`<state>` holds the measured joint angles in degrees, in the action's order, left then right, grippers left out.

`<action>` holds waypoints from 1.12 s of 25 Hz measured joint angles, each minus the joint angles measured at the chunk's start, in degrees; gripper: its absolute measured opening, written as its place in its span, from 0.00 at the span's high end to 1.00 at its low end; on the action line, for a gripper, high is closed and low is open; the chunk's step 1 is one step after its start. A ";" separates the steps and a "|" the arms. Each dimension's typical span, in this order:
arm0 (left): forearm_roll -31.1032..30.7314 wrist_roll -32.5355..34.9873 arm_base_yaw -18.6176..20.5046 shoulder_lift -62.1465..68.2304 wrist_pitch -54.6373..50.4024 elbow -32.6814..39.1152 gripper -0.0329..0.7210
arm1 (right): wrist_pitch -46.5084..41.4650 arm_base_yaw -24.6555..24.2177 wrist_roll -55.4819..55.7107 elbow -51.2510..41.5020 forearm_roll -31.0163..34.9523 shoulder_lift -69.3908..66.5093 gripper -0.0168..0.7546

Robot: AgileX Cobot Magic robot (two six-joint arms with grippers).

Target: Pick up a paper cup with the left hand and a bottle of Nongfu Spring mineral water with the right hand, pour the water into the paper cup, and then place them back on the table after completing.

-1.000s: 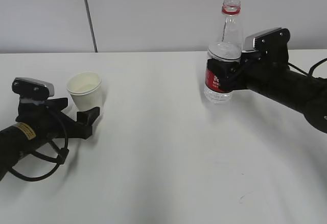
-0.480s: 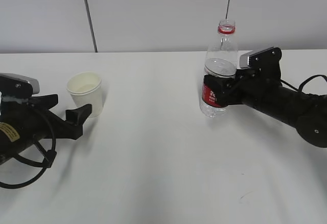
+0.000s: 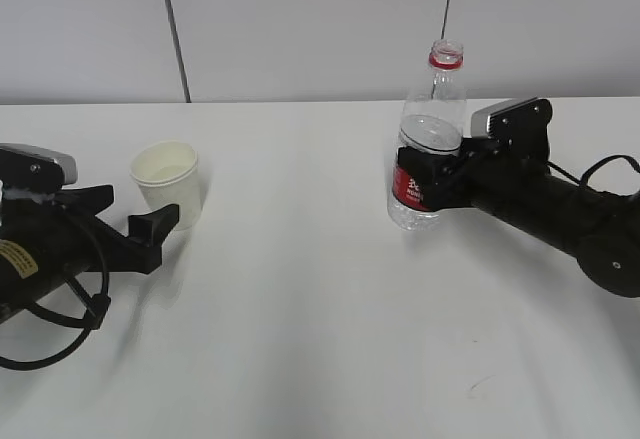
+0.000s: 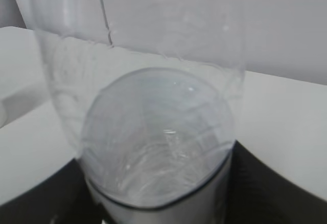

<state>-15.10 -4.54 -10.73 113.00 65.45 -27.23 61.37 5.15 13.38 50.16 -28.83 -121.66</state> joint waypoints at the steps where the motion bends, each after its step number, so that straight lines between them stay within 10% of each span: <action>1: 0.00 0.00 0.00 0.00 0.00 0.00 0.18 | 0.17 0.00 0.00 -0.22 0.13 0.00 0.42; 11: 0.00 0.01 0.00 0.00 0.00 0.00 0.18 | 1.34 0.00 0.00 -0.85 0.49 0.00 0.15; 28: -0.71 0.01 0.00 0.00 0.00 0.00 0.18 | 2.65 0.00 0.11 -12.11 5.80 6.14 0.13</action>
<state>-15.81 -4.53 -10.73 113.00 65.45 -27.23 64.03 5.15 13.49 38.05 -23.04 -115.51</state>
